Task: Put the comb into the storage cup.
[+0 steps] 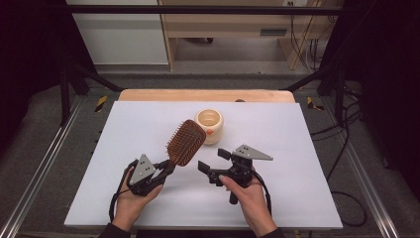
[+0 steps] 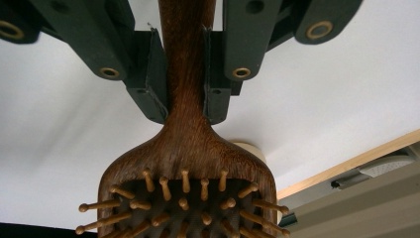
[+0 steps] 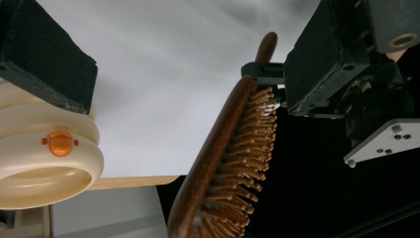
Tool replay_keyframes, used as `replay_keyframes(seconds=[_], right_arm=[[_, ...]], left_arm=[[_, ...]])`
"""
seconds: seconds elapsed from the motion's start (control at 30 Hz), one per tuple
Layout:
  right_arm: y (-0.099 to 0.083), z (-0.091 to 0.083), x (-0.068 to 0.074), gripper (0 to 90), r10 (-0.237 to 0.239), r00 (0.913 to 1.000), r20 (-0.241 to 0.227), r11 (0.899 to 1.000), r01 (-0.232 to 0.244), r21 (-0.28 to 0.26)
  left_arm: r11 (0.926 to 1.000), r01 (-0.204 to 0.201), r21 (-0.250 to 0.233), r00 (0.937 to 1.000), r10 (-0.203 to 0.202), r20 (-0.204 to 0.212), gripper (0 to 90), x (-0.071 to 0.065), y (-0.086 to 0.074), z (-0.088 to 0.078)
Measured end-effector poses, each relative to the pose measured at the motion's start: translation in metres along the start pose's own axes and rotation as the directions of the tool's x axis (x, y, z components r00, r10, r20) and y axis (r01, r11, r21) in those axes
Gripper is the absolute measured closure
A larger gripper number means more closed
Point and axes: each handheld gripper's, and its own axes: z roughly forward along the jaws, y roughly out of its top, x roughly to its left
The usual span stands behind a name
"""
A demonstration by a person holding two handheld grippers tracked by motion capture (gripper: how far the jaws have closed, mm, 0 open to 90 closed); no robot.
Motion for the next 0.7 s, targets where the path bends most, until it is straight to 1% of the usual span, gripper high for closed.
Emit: replay_keyframes(seconds=[0.1, 0.13, 0.37, 0.53, 0.57, 0.7], right_arm=[[0.001, 0.005, 0.002, 7.1, 0.013, 0.9999, -0.002, 1.000, -0.013, 0.004], [0.001, 0.007, 0.003, 7.2, 0.010, 0.9999, -0.002, 1.000, -0.010, 0.002], [0.001, 0.014, 0.008, 7.6, 0.028, 0.9995, -0.017, 1.000, -0.028, 0.012], [0.001, 0.020, 0.013, 7.9, 0.022, 0.9994, -0.027, 1.000, -0.022, 0.016], [0.001, 0.020, 0.014, 8.0, 0.032, 0.9990, -0.032, 0.999, -0.032, 0.017], [0.002, 0.024, 0.017, 8.3, 0.032, 0.9985, -0.044, 0.999, -0.031, 0.016]], left_arm=[[1.0000, -0.007, -0.003, 1.0000, 0.007, 0.000, 72.6, -0.002, 0.001, 0.000], [1.0000, -0.008, -0.004, 1.0000, 0.008, 0.002, 72.6, -0.003, 0.001, 0.000], [0.9997, -0.024, -0.005, 0.9997, 0.024, 0.001, 72.7, -0.006, 0.003, 0.000], [0.9995, -0.030, -0.010, 0.9996, 0.030, 0.001, 72.6, -0.008, 0.004, -0.001], [0.9995, -0.030, -0.011, 0.9996, 0.030, 0.001, 72.6, -0.008, 0.004, -0.001], [0.9994, -0.033, -0.014, 0.9995, 0.033, 0.001, 72.6, -0.010, 0.004, -0.001]])
